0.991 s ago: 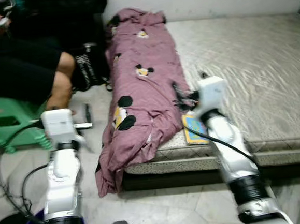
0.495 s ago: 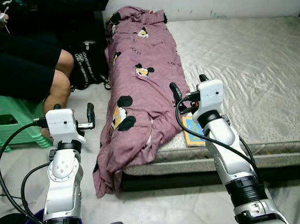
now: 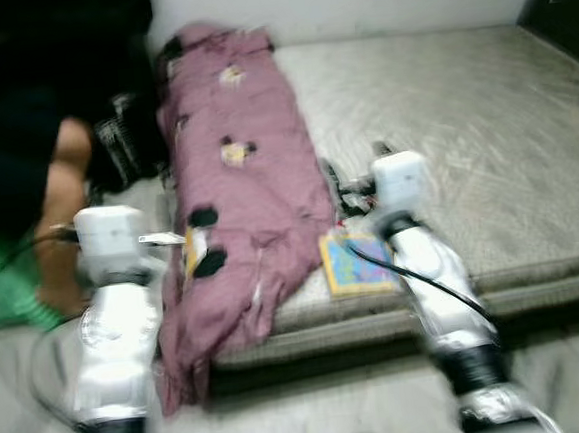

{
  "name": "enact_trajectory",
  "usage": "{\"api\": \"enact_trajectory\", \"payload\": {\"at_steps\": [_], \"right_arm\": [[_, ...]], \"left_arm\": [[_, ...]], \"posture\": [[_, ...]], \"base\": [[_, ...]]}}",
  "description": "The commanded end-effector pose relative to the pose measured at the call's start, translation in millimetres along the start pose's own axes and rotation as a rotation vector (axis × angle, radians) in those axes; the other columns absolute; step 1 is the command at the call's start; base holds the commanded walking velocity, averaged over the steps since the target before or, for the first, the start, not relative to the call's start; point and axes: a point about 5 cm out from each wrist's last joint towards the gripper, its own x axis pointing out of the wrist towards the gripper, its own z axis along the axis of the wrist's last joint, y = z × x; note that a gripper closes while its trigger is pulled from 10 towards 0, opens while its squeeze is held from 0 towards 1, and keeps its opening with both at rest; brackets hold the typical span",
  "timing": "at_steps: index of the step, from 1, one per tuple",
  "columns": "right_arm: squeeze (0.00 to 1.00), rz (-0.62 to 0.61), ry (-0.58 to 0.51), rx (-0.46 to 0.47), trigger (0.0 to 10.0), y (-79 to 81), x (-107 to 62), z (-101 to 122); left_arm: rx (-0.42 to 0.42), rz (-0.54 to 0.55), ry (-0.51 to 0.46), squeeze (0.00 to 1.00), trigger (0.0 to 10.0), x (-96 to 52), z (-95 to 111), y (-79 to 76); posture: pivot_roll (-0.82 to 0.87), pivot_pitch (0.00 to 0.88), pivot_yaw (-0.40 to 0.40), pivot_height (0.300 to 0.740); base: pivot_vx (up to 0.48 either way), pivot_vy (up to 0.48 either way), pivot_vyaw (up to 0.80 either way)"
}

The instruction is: Clean up the room

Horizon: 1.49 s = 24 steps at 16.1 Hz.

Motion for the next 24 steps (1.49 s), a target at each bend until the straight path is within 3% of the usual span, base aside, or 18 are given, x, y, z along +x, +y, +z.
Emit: {"api": "enact_trajectory", "payload": {"at_steps": [1, 12, 16, 18, 24], "right_arm": [[0.0, 0.036, -0.038, 0.019, 10.0, 12.7, 6.3, 9.5], [0.0, 0.036, -0.041, 0.01, 10.0, 12.3, 8.0, 10.4], [0.0, 0.042, -0.05, 0.004, 10.0, 12.7, 8.4, 11.2], [0.0, 0.051, -0.058, -0.005, 10.0, 14.2, 8.3, 12.2], [0.0, 0.053, -0.057, -0.002, 10.0, 14.0, 8.3, 11.6]], "left_arm": [[0.024, 0.032, -0.015, 0.0, 10.0, -0.1, 4.2, 15.0], [0.017, 0.031, -0.014, 0.0, 10.0, 1.4, 5.0, 14.0], [0.024, 0.044, -0.01, 0.0, 10.0, 2.7, 4.4, 14.0], [0.047, 0.086, -0.006, 0.0, 10.0, 4.8, 4.8, 15.8], [0.061, 0.072, -0.005, 0.0, 10.0, 5.8, 4.9, 12.9]], "posture": [[0.05, 0.0, -0.05, 0.74], [0.05, 0.0, -0.053, 0.74], [0.05, 0.0, -0.052, 0.74], [0.05, 0.0, -0.053, 0.74], [0.05, 0.0, -0.053, 0.74]], "base": [[0.3, 0.0, 0.0], [0.293, 0.0, 0.0], [0.0, 0.0, 0.0], [0.0, 0.0, 0.68], [0.0, 0.0, 0.79]]}}
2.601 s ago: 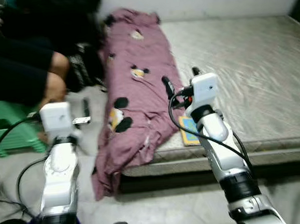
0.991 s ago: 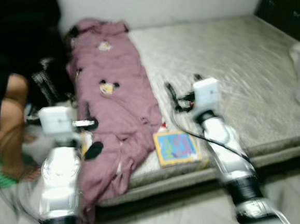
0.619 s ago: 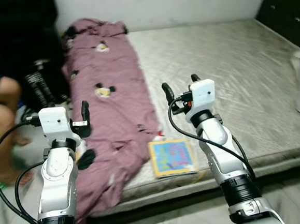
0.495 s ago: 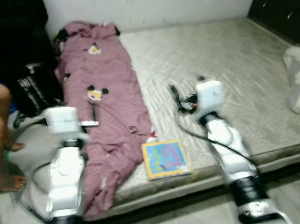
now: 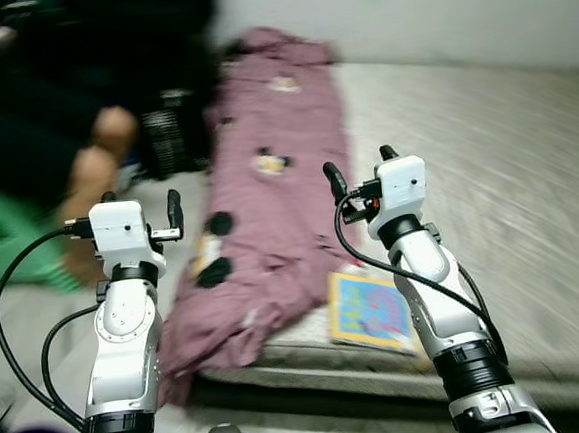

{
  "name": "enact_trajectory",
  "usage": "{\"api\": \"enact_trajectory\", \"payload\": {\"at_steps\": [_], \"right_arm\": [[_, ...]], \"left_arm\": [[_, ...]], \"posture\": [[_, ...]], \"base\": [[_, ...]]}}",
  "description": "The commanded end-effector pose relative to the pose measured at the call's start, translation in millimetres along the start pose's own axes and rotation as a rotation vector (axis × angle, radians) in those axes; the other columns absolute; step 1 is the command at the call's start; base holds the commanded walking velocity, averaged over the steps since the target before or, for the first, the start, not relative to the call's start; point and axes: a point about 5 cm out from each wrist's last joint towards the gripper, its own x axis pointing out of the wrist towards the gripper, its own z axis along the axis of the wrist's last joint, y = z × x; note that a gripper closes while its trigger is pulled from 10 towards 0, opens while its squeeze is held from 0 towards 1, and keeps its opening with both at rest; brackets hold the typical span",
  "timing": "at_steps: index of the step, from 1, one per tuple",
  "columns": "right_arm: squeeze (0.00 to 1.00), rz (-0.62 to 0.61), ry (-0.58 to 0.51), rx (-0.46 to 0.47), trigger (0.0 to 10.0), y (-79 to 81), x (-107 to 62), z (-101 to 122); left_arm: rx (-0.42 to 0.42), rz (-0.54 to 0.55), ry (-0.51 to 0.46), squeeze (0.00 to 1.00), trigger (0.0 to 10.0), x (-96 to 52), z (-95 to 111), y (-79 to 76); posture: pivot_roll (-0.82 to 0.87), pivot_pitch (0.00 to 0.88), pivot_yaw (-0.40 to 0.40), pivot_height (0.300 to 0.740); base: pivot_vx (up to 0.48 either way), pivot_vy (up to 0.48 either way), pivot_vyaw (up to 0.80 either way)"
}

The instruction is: Clean up the room

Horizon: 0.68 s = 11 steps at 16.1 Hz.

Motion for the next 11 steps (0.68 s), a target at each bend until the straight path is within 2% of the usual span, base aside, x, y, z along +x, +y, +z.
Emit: {"api": "enact_trajectory", "payload": {"at_steps": [1, 3, 7, 11], "right_arm": [[0.0, 0.002, -0.021, -0.007, 10.0, -2.1, 2.3, 5.1], [0.0, 0.002, -0.02, -0.007, 10.0, -1.9, 2.1, 4.9], [0.0, 0.002, -0.016, -0.004, 10.0, -1.9, 1.8, 4.1], [0.0, 0.003, -0.014, -0.005, 10.0, -2.1, 1.4, 3.8]], "left_arm": [[0.008, -0.008, 0.011, 0.0, 10.0, 0.6, -1.3, -2.5], [0.009, -0.009, 0.012, 0.0, 10.0, 0.6, -1.5, -2.7], [-0.005, -0.02, 0.012, 0.0, 10.0, 0.3, -2.0, -3.8], [-0.012, -0.025, 0.014, 0.0, 10.0, -0.2, -2.5, -4.7]], "posture": [[0.05, 0.0, -0.053, 0.74], [0.05, 0.0, -0.054, 0.74], [0.05, 0.0, -0.055, 0.74], [0.05, 0.0, -0.055, 0.74]], "base": [[0.0, 0.0, 0.79], [0.0, 0.0, 0.71], [0.0, 0.0, 0.0], [0.0, -0.336, 0.0]]}}
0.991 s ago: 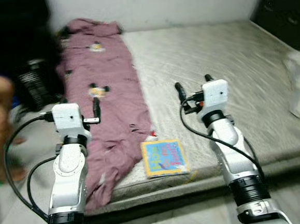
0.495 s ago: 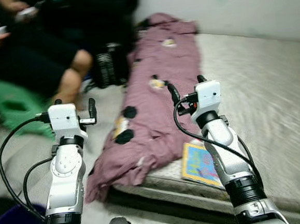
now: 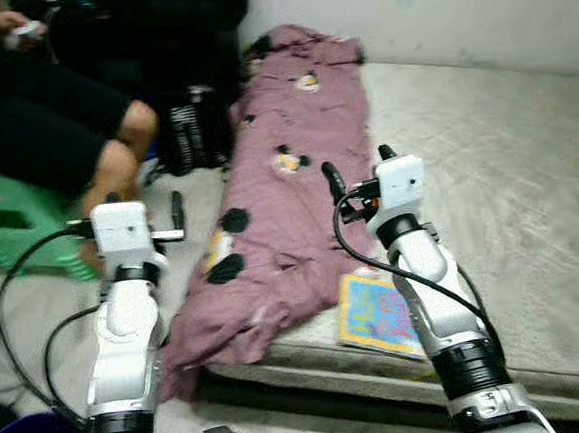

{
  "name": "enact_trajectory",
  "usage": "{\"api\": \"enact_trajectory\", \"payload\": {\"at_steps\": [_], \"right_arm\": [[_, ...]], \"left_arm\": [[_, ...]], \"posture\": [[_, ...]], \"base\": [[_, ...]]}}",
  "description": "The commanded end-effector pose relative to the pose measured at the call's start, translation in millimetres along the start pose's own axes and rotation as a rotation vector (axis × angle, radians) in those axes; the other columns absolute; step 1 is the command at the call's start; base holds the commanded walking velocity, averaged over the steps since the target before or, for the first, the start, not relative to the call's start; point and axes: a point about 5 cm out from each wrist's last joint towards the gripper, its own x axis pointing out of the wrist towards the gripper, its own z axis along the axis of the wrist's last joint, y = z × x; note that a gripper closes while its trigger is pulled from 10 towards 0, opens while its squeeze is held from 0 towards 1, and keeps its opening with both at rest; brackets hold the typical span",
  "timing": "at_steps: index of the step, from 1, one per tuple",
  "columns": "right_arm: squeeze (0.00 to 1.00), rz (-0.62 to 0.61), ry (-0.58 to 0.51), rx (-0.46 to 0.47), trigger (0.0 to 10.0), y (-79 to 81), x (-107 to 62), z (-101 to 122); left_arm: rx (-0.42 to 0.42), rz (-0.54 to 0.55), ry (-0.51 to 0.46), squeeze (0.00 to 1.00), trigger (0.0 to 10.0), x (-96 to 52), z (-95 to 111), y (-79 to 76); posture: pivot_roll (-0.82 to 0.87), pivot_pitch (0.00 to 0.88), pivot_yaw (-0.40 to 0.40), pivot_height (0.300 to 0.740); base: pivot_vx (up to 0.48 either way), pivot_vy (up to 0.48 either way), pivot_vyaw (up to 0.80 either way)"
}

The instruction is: Clean up the room

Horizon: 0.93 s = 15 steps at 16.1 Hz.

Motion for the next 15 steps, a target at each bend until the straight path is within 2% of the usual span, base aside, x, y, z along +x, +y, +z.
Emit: {"api": "enact_trajectory", "payload": {"at_steps": [1, 15], "right_arm": [[0.0, -0.002, -0.011, -0.008, 10.0, -4.0, 0.9, 3.3], [0.0, 0.004, -0.005, -0.013, 10.0, -4.2, 2.0, 2.8]], "left_arm": [[-0.011, -0.022, 0.008, 0.0, 10.0, 0.4, -1.1, -5.6], [-0.028, -0.025, 0.009, 0.0, 10.0, 1.8, -0.8, -6.6]], "posture": [[0.05, 0.0, -0.055, 0.74], [0.04, 0.0, -0.061, 0.74]], "base": [[0.0, -0.341, 0.0], [0.0, -0.348, 0.0]]}}
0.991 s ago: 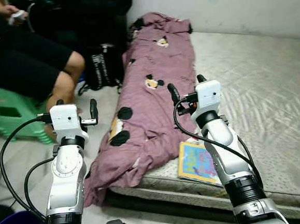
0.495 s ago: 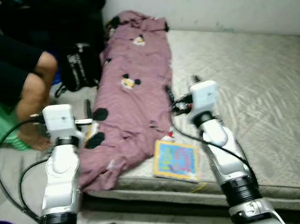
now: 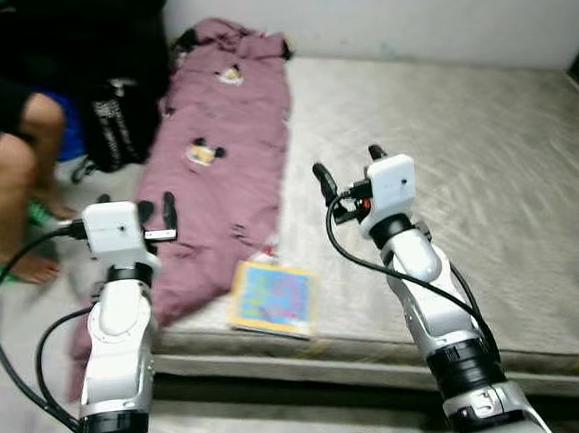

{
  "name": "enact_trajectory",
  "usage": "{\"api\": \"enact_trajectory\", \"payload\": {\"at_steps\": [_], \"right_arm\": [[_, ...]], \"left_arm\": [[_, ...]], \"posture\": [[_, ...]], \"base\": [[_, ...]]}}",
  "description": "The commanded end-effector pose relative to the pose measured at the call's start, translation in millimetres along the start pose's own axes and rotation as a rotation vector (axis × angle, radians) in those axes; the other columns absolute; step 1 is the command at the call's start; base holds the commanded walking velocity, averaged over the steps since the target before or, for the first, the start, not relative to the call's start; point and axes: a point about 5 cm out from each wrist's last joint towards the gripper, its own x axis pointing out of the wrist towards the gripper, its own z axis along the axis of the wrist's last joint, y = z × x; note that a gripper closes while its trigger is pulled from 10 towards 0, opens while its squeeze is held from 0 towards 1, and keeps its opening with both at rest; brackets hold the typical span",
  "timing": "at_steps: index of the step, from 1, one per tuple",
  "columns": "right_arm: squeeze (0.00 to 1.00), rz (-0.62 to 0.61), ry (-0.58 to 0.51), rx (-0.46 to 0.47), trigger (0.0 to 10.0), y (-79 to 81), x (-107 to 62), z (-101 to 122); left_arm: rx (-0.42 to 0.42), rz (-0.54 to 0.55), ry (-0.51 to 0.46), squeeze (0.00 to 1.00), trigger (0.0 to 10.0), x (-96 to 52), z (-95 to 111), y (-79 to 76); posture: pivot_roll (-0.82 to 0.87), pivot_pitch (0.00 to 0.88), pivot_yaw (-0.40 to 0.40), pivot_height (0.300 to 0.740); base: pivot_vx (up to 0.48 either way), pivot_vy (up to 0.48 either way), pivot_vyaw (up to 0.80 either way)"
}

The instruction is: Clean up the room

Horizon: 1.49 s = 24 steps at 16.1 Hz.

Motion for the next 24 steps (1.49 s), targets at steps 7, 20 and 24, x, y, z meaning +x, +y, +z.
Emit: {"api": "enact_trajectory", "payload": {"at_steps": [7, 20, 24], "right_arm": [[0.0, -0.03, 0.011, -0.01, 10.0, -9.6, -1.6, -2.1], [0.0, -0.041, 0.015, 0.008, 10.0, -10.4, -1.4, -3.0], [0.0, -0.037, 0.012, 0.014, 10.0, -10.3, -1.0, -3.2]], "left_arm": [[-0.026, -0.063, -0.036, 0.0, 10.0, 0.6, 5.0, -11.8], [-0.043, -0.087, -0.044, 0.0, 10.0, 0.0, 5.2, -13.1], [-0.036, -0.072, -0.026, 0.0, 10.0, 1.9, 2.8, -12.7]], "posture": [[0.05, 0.0, -0.062, 0.74], [0.05, 0.0, -0.059, 0.74], [0.05, 0.0, -0.061, 0.74]], "base": [[0.0, -0.047, 0.0], [0.256, 0.0, -0.16], [0.0, 0.0, 0.0]]}}
